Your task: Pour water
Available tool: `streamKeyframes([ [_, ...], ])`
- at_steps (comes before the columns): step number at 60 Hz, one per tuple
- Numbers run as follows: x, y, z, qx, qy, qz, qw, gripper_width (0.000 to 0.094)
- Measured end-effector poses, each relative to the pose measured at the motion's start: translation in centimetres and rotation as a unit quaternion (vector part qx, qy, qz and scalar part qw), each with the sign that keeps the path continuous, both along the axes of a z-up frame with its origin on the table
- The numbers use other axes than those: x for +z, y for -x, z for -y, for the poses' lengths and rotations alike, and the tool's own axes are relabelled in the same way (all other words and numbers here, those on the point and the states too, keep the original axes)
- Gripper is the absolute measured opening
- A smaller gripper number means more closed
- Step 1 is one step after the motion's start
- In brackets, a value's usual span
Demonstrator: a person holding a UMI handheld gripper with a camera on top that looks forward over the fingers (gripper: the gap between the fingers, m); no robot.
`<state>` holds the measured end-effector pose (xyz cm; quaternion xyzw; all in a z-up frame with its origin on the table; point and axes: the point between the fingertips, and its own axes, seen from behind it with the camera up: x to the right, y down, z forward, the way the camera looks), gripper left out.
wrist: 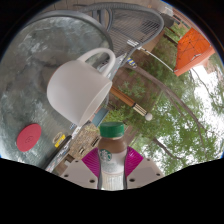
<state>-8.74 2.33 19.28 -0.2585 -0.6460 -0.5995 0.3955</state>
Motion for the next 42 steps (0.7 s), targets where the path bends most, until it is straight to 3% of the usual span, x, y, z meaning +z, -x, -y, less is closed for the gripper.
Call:
streamKeyframes([
  [6, 2.2, -0.7, -0.1, 0.001, 0.019, -0.192, 0.981, 0.0284],
  [10, 3.9, -3.1, 0.6, -0.006, 0.037, -0.384, 0.922, 0.0284],
  [15, 3.0, -5.1, 0.8, -0.001, 0.083, -0.608, 0.79, 0.0284],
  [23, -1.5, -4.4, 2.4, 0.037, 0.203, -0.829, 0.52, 0.0284],
  [27, -3.9, -4.5, 2.1, 0.03, 0.239, -0.865, 0.44, 0.0284],
  [31, -6.7, -5.0, 1.4, 0.026, 0.237, -0.88, 0.411, 0.0284],
  [42, -11.1, -4.8, 1.1, 0.004, 0.262, -0.861, 0.436, 0.0283],
])
